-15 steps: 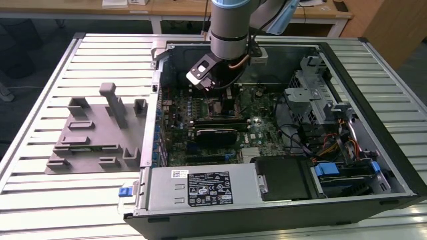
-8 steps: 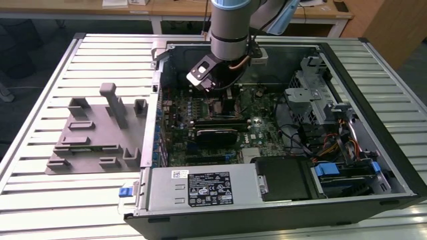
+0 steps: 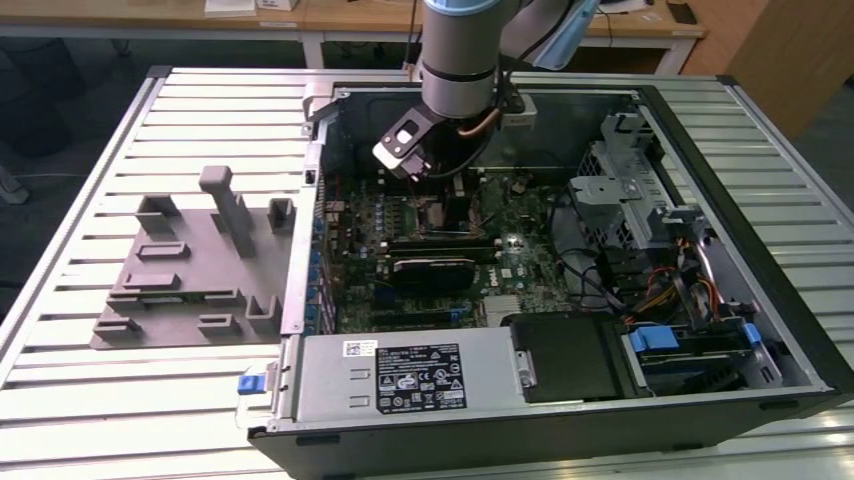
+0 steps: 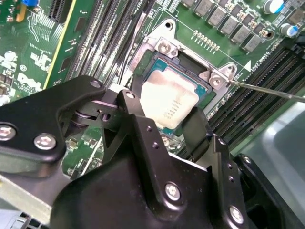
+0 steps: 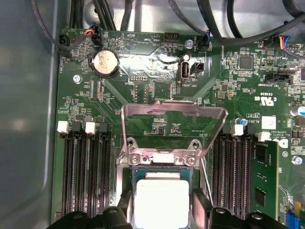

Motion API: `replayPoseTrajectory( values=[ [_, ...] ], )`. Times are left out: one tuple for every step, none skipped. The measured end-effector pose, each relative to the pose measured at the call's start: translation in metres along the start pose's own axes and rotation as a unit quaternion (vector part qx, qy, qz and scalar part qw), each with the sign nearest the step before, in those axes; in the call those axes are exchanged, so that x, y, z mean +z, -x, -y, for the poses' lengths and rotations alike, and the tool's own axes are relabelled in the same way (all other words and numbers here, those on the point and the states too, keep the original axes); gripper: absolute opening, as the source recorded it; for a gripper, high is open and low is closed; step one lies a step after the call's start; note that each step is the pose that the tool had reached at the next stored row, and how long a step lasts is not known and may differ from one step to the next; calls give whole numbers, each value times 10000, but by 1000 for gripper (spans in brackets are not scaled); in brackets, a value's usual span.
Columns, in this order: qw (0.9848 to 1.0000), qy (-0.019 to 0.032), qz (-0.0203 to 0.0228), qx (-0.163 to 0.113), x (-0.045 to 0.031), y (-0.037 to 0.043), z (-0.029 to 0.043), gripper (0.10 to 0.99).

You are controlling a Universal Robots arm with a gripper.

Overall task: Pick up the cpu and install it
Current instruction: 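Place the cpu into insertion slot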

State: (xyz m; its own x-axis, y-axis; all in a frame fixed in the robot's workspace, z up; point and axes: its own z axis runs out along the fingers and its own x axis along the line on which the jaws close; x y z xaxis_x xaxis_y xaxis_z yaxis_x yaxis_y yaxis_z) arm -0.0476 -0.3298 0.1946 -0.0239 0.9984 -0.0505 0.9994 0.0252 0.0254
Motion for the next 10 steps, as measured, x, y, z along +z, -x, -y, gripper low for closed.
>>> replayPoseTrajectory(
  values=[
    [10000,0,0,0,-16,1,-1,608],
    [10000,0,0,0,-32,2,-1,608],
    [10000,0,0,0,-50,3,-1,608],
    [10000,1,-1,0,-71,3,-2,608],
    [10000,0,0,0,-87,4,-2,608],
    [10000,0,0,0,-94,4,-2,608],
    [10000,0,-1,0,-94,4,-3,608],
    [10000,1,-1,0,-94,4,-3,608],
    [10000,1,-1,0,-94,4,-3,608],
    [10000,1,-1,0,-94,4,-3,608]
  ],
)
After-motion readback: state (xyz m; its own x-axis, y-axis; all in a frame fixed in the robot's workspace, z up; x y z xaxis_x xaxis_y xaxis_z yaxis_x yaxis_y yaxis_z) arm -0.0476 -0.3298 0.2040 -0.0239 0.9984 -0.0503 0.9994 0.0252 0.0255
